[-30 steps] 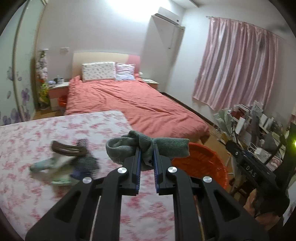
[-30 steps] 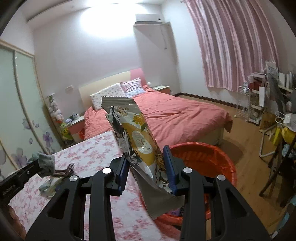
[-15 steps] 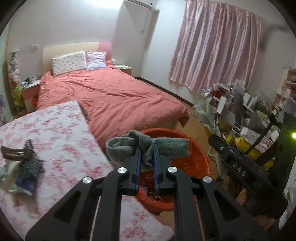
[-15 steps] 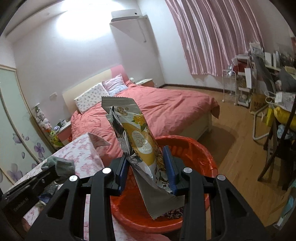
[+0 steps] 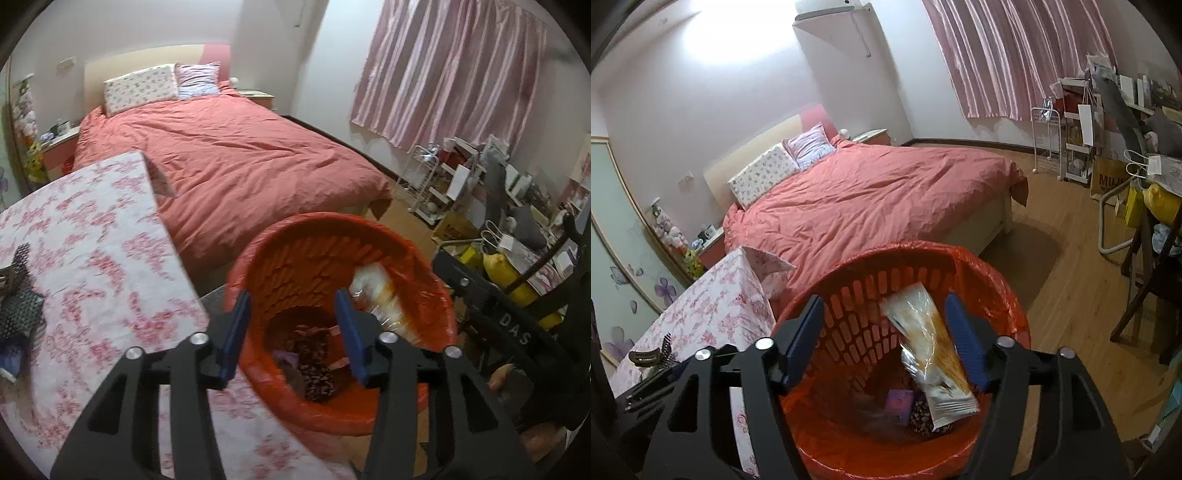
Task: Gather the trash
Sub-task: 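Carry wrapper and grey sock over the orange basket and release both, then move both tools back over the remaining clutter on the bed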
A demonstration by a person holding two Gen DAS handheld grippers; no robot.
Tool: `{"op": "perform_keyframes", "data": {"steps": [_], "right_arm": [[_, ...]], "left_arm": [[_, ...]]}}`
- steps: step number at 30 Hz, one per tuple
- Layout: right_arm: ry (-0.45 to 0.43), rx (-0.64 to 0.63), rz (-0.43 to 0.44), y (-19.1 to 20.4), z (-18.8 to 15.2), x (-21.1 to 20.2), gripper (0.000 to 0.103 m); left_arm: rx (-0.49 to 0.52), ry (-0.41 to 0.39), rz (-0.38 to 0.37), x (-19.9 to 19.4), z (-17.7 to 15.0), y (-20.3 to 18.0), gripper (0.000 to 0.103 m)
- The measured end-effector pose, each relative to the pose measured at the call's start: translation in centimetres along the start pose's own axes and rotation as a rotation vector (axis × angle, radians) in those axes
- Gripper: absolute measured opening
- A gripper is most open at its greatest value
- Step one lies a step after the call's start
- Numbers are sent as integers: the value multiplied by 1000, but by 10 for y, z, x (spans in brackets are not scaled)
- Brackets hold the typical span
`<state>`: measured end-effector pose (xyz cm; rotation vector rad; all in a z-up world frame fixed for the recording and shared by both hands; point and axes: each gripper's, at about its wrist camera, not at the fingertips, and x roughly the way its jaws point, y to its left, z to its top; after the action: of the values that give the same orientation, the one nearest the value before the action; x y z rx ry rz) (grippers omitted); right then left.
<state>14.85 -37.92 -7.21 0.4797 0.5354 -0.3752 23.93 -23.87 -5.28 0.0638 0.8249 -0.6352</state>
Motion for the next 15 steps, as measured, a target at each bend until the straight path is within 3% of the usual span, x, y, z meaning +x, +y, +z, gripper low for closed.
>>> {"op": "perform_keyframes", "data": {"steps": [5,8,15], "right_arm": [[2,-26,-25,10,-2,-5,82],[7,-57,-45,22,-5,-6,88],[58,-145,-41,59,-20,0,90]], "left_arm": [[-5,-27,99,-19,-6,25,77],[0,-50,166,-37,-15,47,86],[-83,-40,259,-74,-46,115,91]]}}
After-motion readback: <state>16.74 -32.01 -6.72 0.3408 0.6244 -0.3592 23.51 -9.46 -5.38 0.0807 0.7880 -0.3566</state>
